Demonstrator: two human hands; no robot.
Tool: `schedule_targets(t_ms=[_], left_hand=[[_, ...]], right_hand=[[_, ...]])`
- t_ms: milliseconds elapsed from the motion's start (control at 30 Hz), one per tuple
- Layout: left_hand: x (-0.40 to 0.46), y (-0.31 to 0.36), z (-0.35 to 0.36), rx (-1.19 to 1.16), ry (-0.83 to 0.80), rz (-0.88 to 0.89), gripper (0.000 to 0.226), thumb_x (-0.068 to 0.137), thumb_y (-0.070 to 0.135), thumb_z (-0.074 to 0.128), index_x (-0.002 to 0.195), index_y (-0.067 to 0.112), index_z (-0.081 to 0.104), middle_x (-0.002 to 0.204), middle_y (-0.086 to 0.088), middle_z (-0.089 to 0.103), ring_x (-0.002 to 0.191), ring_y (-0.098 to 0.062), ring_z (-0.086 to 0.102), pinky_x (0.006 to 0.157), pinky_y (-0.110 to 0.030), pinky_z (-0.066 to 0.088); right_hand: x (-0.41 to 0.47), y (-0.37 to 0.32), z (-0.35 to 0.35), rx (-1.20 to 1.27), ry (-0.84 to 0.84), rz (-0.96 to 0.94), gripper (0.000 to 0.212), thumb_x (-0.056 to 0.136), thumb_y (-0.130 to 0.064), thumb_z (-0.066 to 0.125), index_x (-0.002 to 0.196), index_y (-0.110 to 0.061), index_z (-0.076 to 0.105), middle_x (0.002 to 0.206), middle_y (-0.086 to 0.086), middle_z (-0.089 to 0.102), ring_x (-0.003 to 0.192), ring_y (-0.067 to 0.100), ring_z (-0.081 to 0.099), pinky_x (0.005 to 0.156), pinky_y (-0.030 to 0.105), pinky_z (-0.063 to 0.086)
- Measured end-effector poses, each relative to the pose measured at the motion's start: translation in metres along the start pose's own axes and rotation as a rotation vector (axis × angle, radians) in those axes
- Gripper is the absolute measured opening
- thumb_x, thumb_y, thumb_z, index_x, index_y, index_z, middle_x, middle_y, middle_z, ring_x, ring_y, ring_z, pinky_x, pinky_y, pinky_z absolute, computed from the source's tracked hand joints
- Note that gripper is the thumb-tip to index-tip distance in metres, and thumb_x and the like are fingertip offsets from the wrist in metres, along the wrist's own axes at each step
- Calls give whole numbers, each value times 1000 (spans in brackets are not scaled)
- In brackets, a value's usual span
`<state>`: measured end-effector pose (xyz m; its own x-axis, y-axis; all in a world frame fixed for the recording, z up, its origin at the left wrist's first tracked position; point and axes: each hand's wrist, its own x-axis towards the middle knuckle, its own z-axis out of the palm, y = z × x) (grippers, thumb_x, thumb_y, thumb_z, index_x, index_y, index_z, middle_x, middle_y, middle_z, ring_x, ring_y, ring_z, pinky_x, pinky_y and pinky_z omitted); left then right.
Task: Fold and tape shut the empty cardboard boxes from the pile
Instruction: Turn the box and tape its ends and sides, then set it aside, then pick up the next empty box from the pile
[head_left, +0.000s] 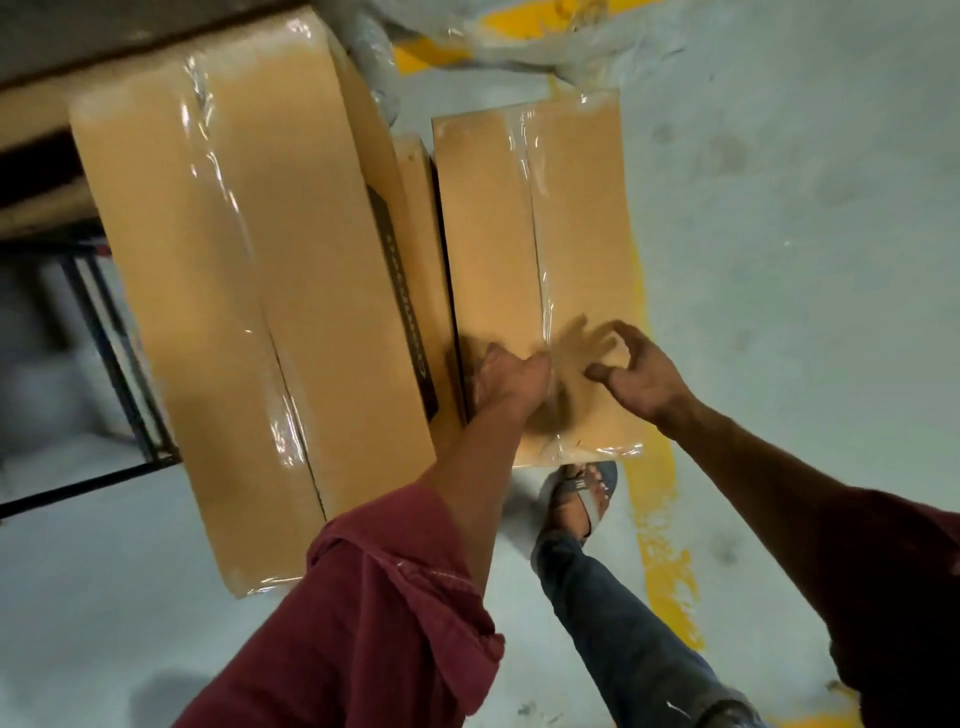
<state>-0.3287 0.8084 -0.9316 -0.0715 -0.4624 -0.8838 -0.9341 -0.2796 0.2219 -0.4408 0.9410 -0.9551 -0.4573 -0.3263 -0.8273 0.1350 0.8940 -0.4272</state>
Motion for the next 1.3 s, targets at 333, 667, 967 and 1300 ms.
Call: schedule_targets(t_ms=[333,667,967,1300], left_hand=[[-260,8,-179,-3,-36,245,39,96,34,70,129,13,71,131,-7,69,121,-25,63,102,-30,49],[-408,-87,-431,-565,154,536,9,88,33,71,94,30,77,105,4,77,99,-19,73,89,-36,58],[-460,-252,-699,-723,333,745,23,96,2,62,86,18,74,88,-6,75,77,-20,69,53,-14,45],[-443,-313,-943,-829,530,705,17,96,8,60,89,13,74,89,-7,76,63,-16,66,56,-27,40]], right_hand=[[-288,-169,-31,-124,-82,-275,24,96,-23,64,118,-23,72,88,-9,71,85,12,65,76,22,44],[-472,-363,67,-415,-42,-690,24,97,-25,68,119,-20,74,112,-4,75,98,13,70,85,26,51],[-599,-551,278,-431,-48,-1003,18,93,-32,73,109,-26,78,103,-14,77,95,3,71,83,27,55],[-638,-726,366,-399,-24,-1169,15,93,-29,74,108,-30,76,102,-16,75,87,-9,68,81,15,55]])
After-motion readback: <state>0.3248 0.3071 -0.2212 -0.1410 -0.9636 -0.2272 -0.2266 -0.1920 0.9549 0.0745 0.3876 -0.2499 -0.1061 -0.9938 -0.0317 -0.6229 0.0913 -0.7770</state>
